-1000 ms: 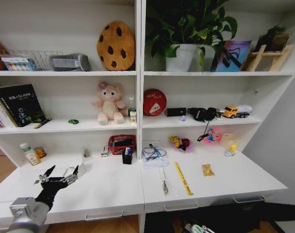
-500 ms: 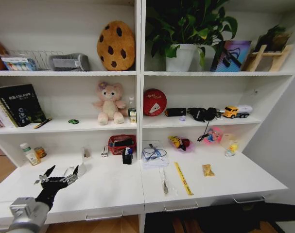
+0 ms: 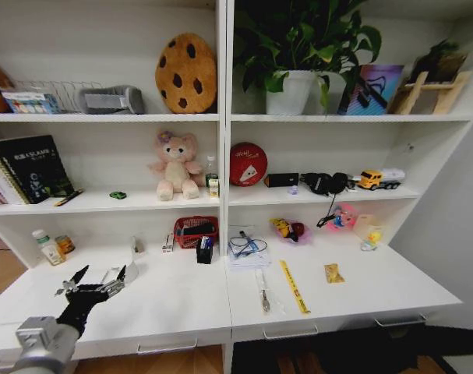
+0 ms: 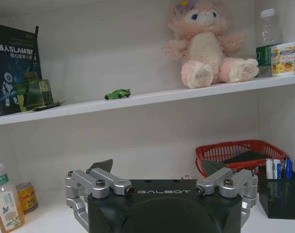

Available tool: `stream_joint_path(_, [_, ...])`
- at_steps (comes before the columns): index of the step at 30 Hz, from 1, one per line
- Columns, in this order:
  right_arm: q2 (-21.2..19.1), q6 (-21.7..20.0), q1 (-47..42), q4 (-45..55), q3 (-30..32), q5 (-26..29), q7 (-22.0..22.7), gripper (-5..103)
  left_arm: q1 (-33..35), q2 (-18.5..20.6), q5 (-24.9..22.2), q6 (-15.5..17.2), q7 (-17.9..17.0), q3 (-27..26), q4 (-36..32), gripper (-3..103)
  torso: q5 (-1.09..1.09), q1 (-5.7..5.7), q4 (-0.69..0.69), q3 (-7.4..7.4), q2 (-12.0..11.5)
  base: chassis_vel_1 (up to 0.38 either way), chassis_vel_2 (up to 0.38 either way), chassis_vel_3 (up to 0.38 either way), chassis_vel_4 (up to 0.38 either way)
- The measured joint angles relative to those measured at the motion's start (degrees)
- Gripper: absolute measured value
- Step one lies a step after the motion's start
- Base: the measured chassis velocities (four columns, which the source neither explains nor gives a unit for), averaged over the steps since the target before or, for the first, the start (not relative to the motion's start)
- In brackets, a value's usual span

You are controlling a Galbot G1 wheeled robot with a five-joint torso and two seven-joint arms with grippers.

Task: Organize the objects on the table.

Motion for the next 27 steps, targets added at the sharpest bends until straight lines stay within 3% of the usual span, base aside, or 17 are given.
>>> stream_joint_path(5, [1.8,-6.8,5.5,-2.6,-1.2,-2.5,0.5,27,0.0,0.0,0.0,0.0,0.0,0.0,0.0,100,0.01,0.00,0.00,0.00,0.0,0.000,0.000,0.000,0.000])
stream_joint_path(11, [4.5,-11.7,15.1,-4.4,-4.5,-6.0,1.1,27,0.0,0.0,0.0,0.0,0.0,0.0,0.0,100,-0.02,0.00,0.02,0.01,0.0,0.000,0.000,0.000,0.000])
stream_joint_path(18, [6.3,-12.5,21.3,-7.0,-7.0,-7.8,4.0,27,0.0,0.0,0.0,0.0,0.0,0.0,0.0,100,-0.01,0.01,0.02,0.01,0.0,0.000,0.000,0.000,0.000])
stream_joint_path(20, [8.3,-13.8,29.0,-10.8,-10.6,-8.8,7.0,27,0.0,0.0,0.0,0.0,0.0,0.0,0.0,100,-0.04,0.01,0.03,0.01,0.0,0.000,0.000,0.000,0.000])
stream_joint_path(27, [10.6,-14.0,39.2,-16.5,-18.5,-6.1,8.9,27,0.0,0.0,0.0,0.0,0.0,0.0,0.0,100,-0.03,0.01,0.01,0.01,0.0,0.000,0.000,0.000,0.000])
